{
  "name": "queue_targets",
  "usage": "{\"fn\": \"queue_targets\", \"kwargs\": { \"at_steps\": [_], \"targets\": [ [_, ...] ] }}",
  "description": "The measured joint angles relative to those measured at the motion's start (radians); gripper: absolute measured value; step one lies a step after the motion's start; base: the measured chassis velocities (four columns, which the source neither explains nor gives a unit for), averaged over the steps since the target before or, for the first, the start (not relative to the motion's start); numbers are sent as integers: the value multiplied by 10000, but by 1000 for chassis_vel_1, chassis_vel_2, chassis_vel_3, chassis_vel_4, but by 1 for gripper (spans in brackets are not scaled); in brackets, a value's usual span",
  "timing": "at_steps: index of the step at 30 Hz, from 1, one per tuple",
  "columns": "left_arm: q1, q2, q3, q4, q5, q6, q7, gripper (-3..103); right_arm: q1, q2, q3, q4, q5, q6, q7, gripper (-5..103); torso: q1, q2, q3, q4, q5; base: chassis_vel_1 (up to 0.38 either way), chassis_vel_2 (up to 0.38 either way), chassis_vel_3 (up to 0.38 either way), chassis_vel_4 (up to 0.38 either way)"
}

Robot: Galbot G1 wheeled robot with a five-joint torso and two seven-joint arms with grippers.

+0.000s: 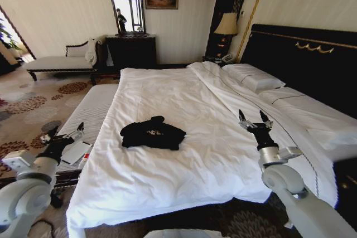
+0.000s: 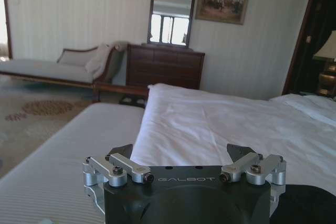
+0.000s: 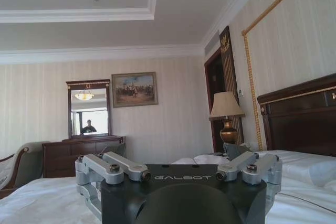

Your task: Fold the clothes on the bed.

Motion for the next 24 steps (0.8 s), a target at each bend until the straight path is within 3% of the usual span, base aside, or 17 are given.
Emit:
{"fn": "queue_targets", "kwargs": {
  "at_steps": [1,2,5,6,8,11,16,24],
  "targets": [
    [-319,186,288,245,-520,267,-36,100,183,-32,-169,-232,2,-4,1,100,0,0,1,-2,0,0,0,0,0],
    [-319,186,288,245,-520,267,-36,100,183,-32,-169,-232,2,-4,1,100,0,0,1,-2,0,0,0,0,0],
    [-1610,588,1483,1353,-1869,964,-139,100,687,-76,-667,-789,-20,-5,-3,100,0,0,0,1,-1,0,0,0,0],
    [-1610,588,1483,1353,-1869,964,-139,100,687,-76,-667,-789,-20,-5,-3,100,0,0,0,1,-1,0,0,0,0],
    [-2810,616,2608,2277,-2308,1171,-157,100,1068,-73,-1010,-1176,-62,-6,7,100,0,0,0,0,-1,0,0,0,0],
    [-4119,306,4156,3329,-2201,1166,-122,100,1448,-19,-1331,-1549,-177,-5,58,100,1,-1,1,-2,-4,0,0,0,0],
    [-5211,-437,5462,4576,-1981,1075,-124,100,1816,140,-1640,-1905,-325,-2,135,100,2,-1,1,-4,-1,0,0,0,0],
    [-5329,-1020,5744,5154,-1638,825,-45,100,2156,272,-1896,-2176,-422,10,174,100,0,-1,-1,2,0,0,0,0,0]
  ]
}}
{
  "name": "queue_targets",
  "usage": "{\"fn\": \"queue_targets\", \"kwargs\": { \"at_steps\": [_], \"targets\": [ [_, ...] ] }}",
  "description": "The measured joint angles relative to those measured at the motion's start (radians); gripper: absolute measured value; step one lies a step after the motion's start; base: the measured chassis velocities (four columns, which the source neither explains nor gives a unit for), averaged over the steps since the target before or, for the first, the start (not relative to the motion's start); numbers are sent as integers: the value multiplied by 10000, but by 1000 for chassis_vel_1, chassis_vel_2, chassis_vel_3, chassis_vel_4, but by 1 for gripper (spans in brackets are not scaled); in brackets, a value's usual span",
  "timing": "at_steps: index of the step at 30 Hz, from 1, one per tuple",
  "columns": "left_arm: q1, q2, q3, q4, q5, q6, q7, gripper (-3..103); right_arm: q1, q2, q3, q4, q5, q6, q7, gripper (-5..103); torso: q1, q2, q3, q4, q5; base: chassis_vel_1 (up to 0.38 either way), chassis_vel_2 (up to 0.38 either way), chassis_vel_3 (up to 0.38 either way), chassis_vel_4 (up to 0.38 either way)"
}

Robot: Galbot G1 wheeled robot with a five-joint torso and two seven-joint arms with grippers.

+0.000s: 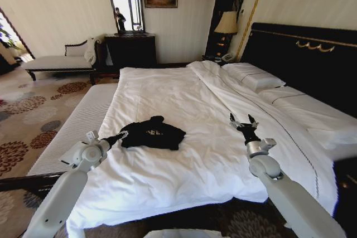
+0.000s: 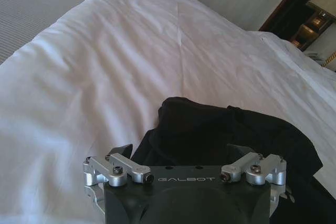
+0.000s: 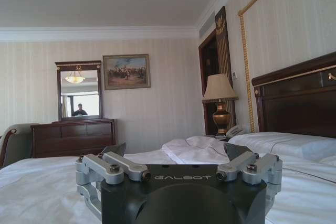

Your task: Fold the clothes on the bed.

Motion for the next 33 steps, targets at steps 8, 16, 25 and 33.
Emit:
{"fn": "queue_targets", "kwargs": {
  "at_steps": [8,16,25,33],
  "targets": [
    [87,-243,-193,63,58,-223,114,100,78,60,-140,-117,-112,14,51,100,-1,2,0,-2,0,0,0,0,0],
    [204,-391,-297,153,196,-393,177,89,-36,73,-138,-88,-191,34,52,100,-2,2,-1,-3,-1,0,0,0,0],
    [373,-300,-436,106,250,-531,324,62,-60,125,-144,-91,-289,49,51,100,-2,1,-1,-2,-1,0,0,0,0],
    [400,-315,-434,148,255,-590,387,30,50,163,-246,-226,-362,80,50,100,-2,2,-1,-3,-1,0,0,0,0]
  ]
}}
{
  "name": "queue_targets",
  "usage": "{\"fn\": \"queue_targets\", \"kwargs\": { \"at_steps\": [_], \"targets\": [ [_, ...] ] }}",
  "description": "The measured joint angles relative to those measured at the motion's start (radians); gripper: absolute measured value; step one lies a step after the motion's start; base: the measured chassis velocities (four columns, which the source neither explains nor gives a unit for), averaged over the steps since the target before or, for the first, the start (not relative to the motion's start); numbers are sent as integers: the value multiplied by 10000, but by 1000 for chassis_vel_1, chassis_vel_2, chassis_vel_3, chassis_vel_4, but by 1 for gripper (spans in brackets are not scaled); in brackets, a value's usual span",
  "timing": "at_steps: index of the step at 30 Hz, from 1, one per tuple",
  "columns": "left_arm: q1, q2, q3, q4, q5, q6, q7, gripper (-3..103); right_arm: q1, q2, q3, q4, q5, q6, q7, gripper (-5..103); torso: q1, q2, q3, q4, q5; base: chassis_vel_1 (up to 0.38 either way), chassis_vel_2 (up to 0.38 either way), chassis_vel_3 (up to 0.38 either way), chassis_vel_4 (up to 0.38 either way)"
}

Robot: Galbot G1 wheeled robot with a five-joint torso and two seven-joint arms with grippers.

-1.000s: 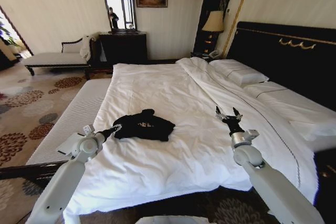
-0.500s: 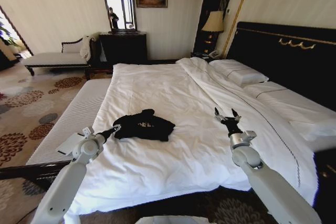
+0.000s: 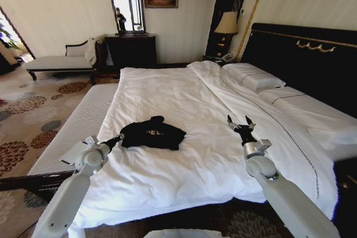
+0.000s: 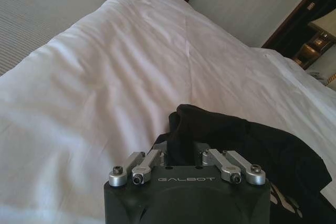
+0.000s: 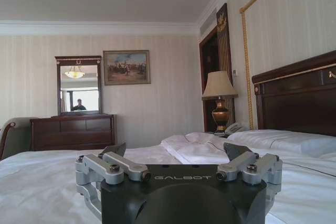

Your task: Fold the clothes on the bed.

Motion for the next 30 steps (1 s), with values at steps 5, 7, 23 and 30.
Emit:
{"fn": "queue_targets", "kwargs": {
  "at_steps": [5,7,23,30],
  "targets": [
    [-1,-29,39,39,-26,6,0,8,133,12,-106,-106,-28,22,-1,100,0,0,0,0,-1,0,0,0,0],
    [-1,-30,39,40,-30,11,0,3,183,12,-140,-130,-31,24,-1,100,0,0,0,-1,-1,0,0,0,0],
    [359,157,-276,-236,-27,27,-28,0,3619,-425,-4230,302,4625,-2531,1008,100,0,0,0,0,-1,0,0,0,0],
    [761,86,-497,-697,205,36,-8,0,6579,350,-6687,-691,7733,-4356,2526,100,1,0,1,3,-6,0,0,0,0]
  ]
}}
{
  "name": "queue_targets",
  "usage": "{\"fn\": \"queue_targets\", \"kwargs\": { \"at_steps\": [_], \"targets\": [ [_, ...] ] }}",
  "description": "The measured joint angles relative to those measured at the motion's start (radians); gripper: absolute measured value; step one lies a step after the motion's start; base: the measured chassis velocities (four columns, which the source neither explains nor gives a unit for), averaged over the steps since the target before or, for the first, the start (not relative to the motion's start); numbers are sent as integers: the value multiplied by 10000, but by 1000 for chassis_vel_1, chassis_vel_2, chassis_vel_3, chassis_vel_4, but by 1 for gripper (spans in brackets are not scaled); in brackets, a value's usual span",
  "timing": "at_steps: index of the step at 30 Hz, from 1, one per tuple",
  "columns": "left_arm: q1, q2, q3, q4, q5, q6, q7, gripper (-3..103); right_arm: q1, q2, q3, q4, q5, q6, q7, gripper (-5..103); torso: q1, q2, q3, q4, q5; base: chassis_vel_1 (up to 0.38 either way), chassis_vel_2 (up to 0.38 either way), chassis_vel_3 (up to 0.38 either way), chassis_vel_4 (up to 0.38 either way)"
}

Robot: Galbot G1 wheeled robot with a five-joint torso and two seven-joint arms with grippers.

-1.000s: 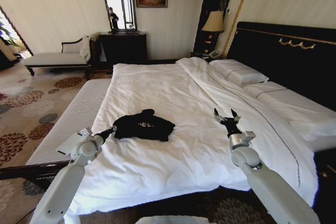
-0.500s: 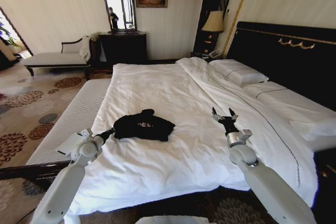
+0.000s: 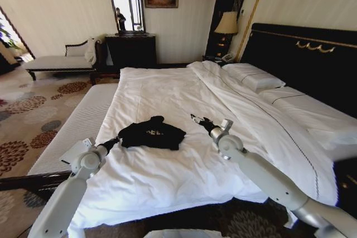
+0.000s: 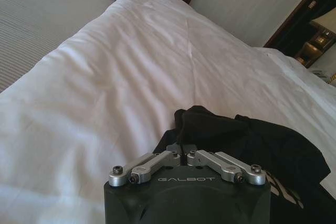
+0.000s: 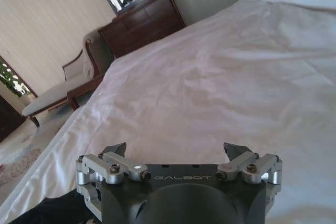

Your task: Fold the clothes on the bed.

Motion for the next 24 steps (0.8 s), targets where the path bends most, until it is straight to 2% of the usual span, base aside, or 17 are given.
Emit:
{"fn": "queue_targets", "kwargs": {
  "at_steps": [2,6,7,10,12,15,24],
  "targets": [
    [56,-10,-33,-30,45,0,8,0,283,259,-231,-313,267,-218,276,100,0,-1,0,-6,3,0,0,0,0],
    [241,-22,-151,-222,149,-8,37,0,1161,1287,-870,-1411,623,-729,766,100,0,-1,1,-3,5,0,0,0,0],
    [241,-22,-151,-222,149,-8,37,0,1161,1287,-870,-1411,623,-729,766,100,0,-1,1,-3,5,0,0,0,0],
    [366,27,-241,-394,198,-10,52,0,1791,2086,-1253,-2140,590,-917,814,100,0,-1,0,-4,3,0,0,0,0],
    [386,35,-264,-420,200,-10,53,0,1897,2245,-1306,-2292,573,-934,804,100,0,-1,1,-4,3,0,0,0,0],
    [532,91,-404,-597,207,-11,57,0,2357,3026,-1420,-2891,529,-1000,666,100,0,-1,0,1,3,0,0,0,0],
    [717,196,-525,-748,278,-20,75,0,2746,3819,-1724,-3497,359,-1099,664,100,-2,-1,-1,-5,4,0,0,0,0]
  ]
}}
